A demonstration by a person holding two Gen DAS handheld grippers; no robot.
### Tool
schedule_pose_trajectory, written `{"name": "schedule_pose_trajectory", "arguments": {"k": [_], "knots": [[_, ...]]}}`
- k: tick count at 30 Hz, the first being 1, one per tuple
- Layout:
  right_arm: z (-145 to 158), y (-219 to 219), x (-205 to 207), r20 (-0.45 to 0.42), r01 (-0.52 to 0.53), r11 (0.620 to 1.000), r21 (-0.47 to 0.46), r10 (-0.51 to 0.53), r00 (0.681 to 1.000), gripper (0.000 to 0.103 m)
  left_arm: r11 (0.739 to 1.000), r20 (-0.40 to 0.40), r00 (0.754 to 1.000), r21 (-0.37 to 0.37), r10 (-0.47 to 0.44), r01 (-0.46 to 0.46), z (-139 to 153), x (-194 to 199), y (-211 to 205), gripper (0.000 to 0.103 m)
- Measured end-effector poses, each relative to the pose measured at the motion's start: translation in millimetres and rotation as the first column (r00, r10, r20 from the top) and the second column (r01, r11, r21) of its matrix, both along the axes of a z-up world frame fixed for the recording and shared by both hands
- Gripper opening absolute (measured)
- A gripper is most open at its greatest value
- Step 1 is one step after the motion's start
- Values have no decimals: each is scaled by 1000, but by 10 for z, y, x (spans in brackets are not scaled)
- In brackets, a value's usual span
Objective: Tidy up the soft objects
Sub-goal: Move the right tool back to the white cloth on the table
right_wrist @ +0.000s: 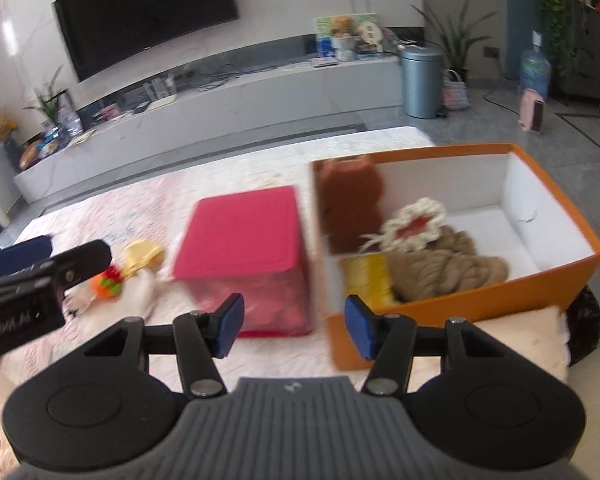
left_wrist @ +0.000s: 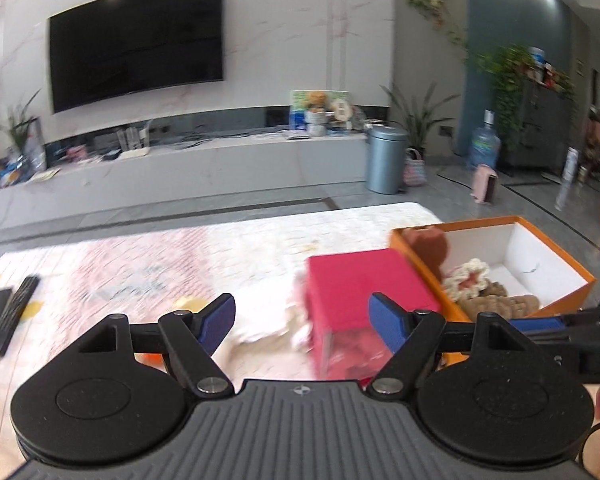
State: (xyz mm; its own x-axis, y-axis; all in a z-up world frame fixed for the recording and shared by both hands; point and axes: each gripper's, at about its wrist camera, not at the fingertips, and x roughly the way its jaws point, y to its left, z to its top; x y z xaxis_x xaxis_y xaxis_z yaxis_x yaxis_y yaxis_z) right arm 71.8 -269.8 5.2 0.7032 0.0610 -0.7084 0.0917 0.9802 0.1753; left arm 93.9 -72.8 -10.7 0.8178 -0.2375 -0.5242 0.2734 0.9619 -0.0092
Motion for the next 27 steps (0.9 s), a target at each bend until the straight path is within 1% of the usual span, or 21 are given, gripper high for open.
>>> {"name": "schedule_pose_trajectory", "arguments": {"k": [2, 4, 5, 7, 11, 14, 16, 20, 22, 25, 27], "knots": [[-25, 142, -16, -1, -23, 1000, -4, 23, 1000, 56, 999, -15, 1000, -28, 21, -21, -40, -51, 186, 80], [-59, 294, -29, 6, -43, 999, -20, 43, 999, 56, 998, -51, 998, -55, 40, -43, -82, -49, 329, 76], [-77, 374, -34, 9, -55, 998, -31, 56, 998, 56, 996, -65, 997, -64, 52, -57, -89, -69, 443, 72], [-108, 529, -33, 11, -93, 995, -48, 93, 996, 56, 994, -87, 993, -71, 83, -89, -141, -86, 600, 64], [-141, 821, 26, -1, -195, 978, -68, 196, 981, 56, 986, -126, 981, -69, 144, -154, -231, -82, 863, 57], [-152, 1002, 103, -12, -245, 966, -81, 245, 969, 56, 979, -143, 973, -72, 181, -192, -286, -59, 1048, 54], [-170, 1094, 186, -19, -273, 959, -81, 273, 962, 56, 977, -155, 970, -74, 187, -201, -348, -37, 1170, 53], [-230, 1277, 362, -37, -311, 945, -106, 309, 950, 50, 980, -168, 968, -35, 189, -197, -415, 75, 1312, 51], [-268, 1355, 478, -46, -331, 934, -132, 328, 944, 50, 982, -181, 966, -16, 183, -189, -428, 162, 1359, 52], [-335, 1456, 689, -62, -357, 916, -185, 352, 934, 50, 983, -205, 962, -8, 180, -186, -469, 322, 1442, 52], [-381, 1508, 845, -71, -355, 909, -219, 348, 935, 50, 981, -221, 957, -1, 189, -194, -507, 428, 1473, 52]]}}
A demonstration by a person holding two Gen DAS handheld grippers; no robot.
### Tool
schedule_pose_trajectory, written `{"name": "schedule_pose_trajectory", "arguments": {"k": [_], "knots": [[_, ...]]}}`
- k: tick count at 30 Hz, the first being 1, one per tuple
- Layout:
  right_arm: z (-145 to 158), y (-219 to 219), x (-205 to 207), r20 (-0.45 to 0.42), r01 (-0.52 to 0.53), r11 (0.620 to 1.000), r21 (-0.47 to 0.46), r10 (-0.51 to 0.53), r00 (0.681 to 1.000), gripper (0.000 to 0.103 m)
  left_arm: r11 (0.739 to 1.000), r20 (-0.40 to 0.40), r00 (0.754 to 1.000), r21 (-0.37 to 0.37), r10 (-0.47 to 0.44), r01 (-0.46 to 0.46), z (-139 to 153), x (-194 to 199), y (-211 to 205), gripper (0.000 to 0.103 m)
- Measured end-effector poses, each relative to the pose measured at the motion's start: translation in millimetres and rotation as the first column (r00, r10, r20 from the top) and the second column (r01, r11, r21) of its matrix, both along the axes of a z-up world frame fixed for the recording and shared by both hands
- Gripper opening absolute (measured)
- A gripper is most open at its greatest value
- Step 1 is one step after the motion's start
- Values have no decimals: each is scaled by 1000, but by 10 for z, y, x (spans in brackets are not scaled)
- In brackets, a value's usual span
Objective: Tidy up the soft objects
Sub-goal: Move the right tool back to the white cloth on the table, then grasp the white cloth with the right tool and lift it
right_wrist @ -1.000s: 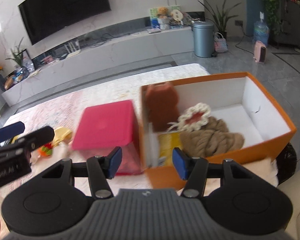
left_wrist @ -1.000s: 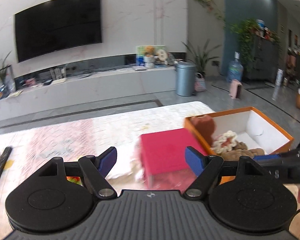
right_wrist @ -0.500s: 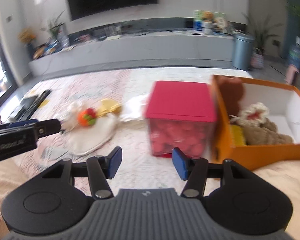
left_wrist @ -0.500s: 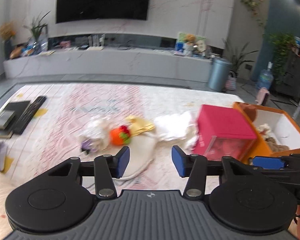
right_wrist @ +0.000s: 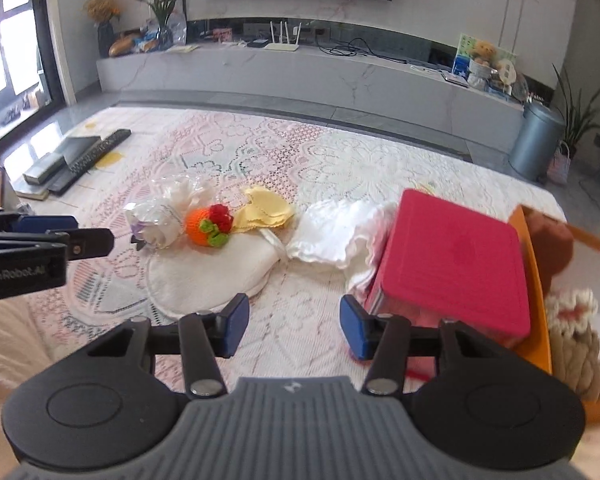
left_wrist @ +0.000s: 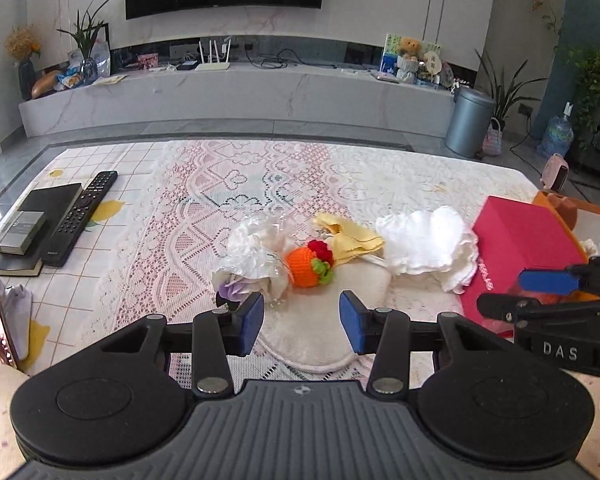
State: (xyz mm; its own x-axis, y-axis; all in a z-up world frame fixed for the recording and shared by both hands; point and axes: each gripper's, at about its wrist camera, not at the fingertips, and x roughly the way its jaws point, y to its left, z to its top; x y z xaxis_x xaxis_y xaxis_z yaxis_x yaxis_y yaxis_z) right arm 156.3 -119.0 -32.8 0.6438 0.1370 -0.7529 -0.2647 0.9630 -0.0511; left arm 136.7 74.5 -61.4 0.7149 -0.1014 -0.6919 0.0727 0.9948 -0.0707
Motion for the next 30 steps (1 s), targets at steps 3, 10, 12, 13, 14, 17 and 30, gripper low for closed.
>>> {"name": "schedule_pose_trajectory", "arguments": {"k": [3, 10, 12, 13, 14, 17, 30], "knots": [[-63, 56, 232, 24, 53, 998, -46, -51, 998, 50, 1000, -16, 1000, -1, 12, -12, -56, 142, 16, 52], [-282, 285, 532, 102, 151, 975, -164, -135, 986, 49, 1000, -35, 999, 19, 21, -20, -191, 385, 0, 52], [-355, 340, 611, 119, 173, 963, -207, -151, 981, 49, 999, -43, 998, 35, 36, -35, -229, 443, 18, 52], [-391, 358, 643, 127, 183, 955, -232, -157, 979, 49, 998, -42, 998, 38, 43, -41, -240, 468, 32, 52], [-410, 374, 681, 134, 187, 950, -249, -158, 978, 49, 998, -40, 998, 39, 49, -48, -252, 483, 50, 52], [-449, 396, 778, 153, 205, 935, -290, -166, 974, 49, 997, -48, 997, 28, 67, -66, -279, 533, 104, 52], [-574, 371, 910, 112, 233, 929, -288, -209, 971, 3, 998, -83, 995, 16, 61, -60, -323, 583, 115, 52]]}}
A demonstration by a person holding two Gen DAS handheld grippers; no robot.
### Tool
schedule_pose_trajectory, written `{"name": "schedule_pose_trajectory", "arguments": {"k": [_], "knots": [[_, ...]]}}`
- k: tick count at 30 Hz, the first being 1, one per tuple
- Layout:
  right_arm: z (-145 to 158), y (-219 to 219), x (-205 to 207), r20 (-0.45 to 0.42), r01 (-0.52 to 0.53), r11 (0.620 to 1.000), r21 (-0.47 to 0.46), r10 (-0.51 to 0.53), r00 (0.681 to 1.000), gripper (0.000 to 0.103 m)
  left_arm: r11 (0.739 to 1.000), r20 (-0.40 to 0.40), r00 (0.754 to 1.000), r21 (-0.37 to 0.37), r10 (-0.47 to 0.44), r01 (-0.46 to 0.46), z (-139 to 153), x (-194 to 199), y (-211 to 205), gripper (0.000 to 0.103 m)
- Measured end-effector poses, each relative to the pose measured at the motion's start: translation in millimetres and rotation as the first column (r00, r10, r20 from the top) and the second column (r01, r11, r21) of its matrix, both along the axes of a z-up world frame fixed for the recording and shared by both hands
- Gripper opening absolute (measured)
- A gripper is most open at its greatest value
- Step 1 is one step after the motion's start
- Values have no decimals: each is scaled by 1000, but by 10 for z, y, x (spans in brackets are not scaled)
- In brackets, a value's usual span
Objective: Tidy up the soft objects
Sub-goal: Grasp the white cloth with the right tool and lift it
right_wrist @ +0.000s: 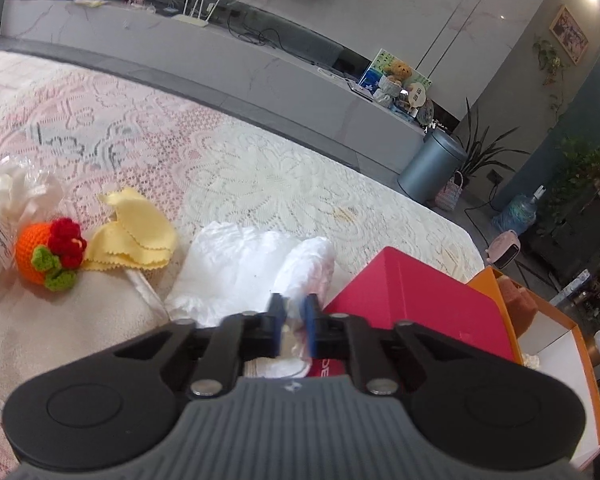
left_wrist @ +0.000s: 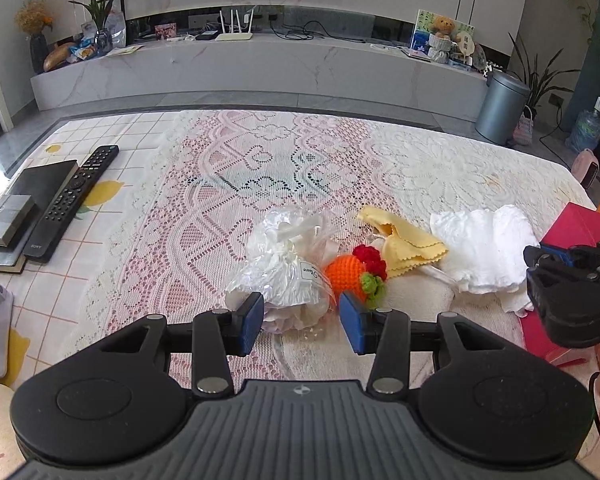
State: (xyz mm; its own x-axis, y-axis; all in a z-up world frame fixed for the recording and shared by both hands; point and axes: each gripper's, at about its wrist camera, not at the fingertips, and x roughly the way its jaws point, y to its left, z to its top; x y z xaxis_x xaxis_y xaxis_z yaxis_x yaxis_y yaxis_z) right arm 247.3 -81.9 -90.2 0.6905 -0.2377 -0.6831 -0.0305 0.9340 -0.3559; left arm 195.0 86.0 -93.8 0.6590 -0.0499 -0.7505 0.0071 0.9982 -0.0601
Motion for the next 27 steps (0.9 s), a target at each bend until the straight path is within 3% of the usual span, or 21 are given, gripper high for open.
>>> {"name": "schedule_pose_trajectory", "arguments": {"k": [8, 13, 15, 17, 19, 21, 27], "knots": [[525, -95, -314, 60, -55, 974, 218, 43, 997, 1, 1000, 4, 1000, -7, 1, -1, 117, -110, 11, 52], [744, -144, -672, 44, -123, 905, 408, 115, 992, 1, 998, -9, 1000, -60, -10, 10, 189, -260, 22, 52], [714, -142, -799, 0, -133, 861, 491, 153, 988, 1, 997, -23, 1000, -79, -15, 13, 194, -331, 10, 52], [580, -121, -900, -55, -117, 847, 519, 169, 984, 1, 996, -42, 999, -85, -17, 13, 175, -393, 1, 52], [408, -156, -940, -127, -60, 839, 540, 152, 980, 1, 996, -61, 998, -90, -24, 19, 143, -454, -10, 52], [247, -240, -936, -205, 12, 807, 590, 136, 969, 1, 996, -81, 996, -91, -29, 21, 106, -514, -21, 52], [103, -358, -911, -290, 105, 815, 569, 80, 954, 5, 997, -105, 994, -80, -31, 22, 64, -601, -36, 52]]}}
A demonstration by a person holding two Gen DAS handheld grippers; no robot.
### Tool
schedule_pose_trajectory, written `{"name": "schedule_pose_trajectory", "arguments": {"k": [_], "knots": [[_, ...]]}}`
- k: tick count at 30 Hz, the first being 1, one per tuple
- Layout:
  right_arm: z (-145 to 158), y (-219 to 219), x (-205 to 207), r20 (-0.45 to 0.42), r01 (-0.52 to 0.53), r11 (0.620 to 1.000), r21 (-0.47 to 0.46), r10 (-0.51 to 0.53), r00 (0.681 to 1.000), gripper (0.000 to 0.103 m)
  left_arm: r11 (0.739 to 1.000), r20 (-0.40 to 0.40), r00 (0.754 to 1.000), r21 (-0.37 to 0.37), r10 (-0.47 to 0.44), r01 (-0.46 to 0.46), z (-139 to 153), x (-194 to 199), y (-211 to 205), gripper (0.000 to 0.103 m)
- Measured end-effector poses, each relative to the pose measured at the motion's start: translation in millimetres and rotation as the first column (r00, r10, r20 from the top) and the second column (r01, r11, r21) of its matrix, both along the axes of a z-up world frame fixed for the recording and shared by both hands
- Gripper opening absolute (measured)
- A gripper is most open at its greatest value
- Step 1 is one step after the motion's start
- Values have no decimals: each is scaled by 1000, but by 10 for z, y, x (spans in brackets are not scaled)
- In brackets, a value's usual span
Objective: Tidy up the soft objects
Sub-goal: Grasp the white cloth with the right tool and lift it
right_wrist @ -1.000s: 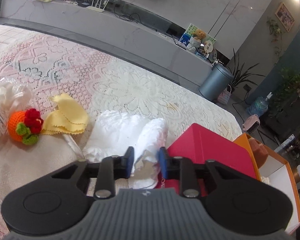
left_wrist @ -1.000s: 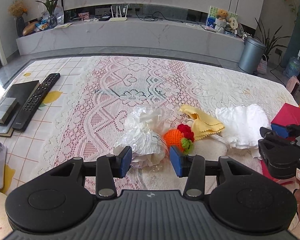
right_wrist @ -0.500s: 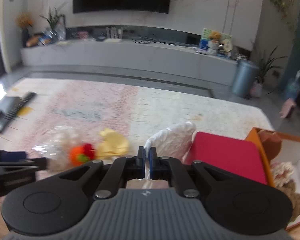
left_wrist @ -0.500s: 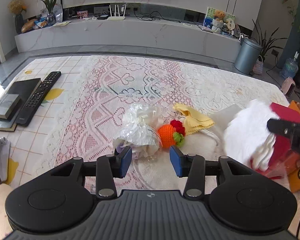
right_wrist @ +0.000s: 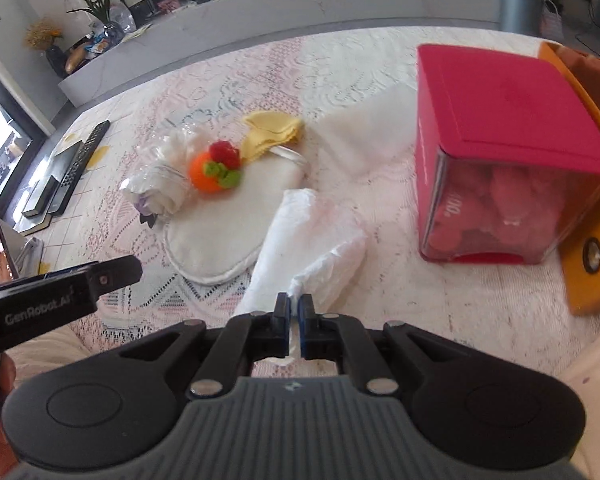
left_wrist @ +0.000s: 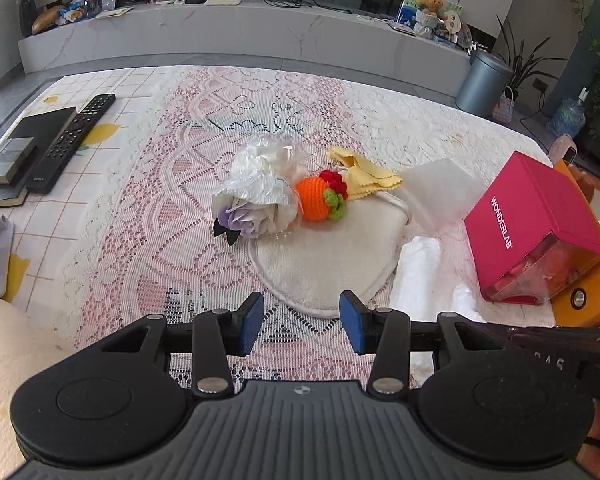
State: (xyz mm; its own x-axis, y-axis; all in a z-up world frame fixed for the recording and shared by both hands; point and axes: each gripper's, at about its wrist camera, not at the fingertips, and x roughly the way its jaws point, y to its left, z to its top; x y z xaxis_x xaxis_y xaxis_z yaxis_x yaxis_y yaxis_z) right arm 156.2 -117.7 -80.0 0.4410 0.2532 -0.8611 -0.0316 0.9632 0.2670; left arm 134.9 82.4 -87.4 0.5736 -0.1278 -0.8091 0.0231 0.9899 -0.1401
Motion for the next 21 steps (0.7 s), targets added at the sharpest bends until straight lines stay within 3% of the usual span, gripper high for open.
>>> {"name": "schedule_pose_trajectory", "arguments": {"k": [3, 4, 5, 8, 13, 16, 18, 20, 21], "knots": [[27, -14, 63, -2, 10, 1000, -22, -10, 1000, 30, 1000, -5, 1000, -1, 2, -2, 1, 5, -2, 52], [24, -23, 98, -9, 8, 1000, -21, -8, 1000, 52, 1000, -9, 1000, -3, 2, -2, -3, 13, 0, 52], [5, -22, 144, -20, 0, 1000, -17, 0, 1000, 64, 1000, -12, 1000, -3, 2, -2, -9, 25, 2, 52], [-69, -4, 292, -40, -4, 1000, -26, 3, 999, 65, 1000, -14, 1000, -2, 4, -4, -25, 63, 32, 53], [-340, 105, 564, -144, -20, 994, -111, 4, 990, 67, 1000, -11, 1000, 4, 14, -14, -28, 105, 82, 58], [-418, 135, 574, -154, -22, 992, -126, 3, 988, 68, 1000, -24, 1000, 2, 14, -14, -60, 126, 93, 58], [-424, 177, 553, -143, -40, 987, -153, 18, 990, 63, 1000, -36, 999, 3, 14, -14, -89, 148, 94, 58], [-416, 205, 526, -131, -64, 985, -158, 43, 990, 40, 1000, -40, 999, -4, 13, -13, -103, 168, 103, 58], [-412, 212, 518, -129, -72, 985, -155, 52, 990, 33, 1000, -40, 999, -8, 14, -14, -105, 178, 109, 59]]}}
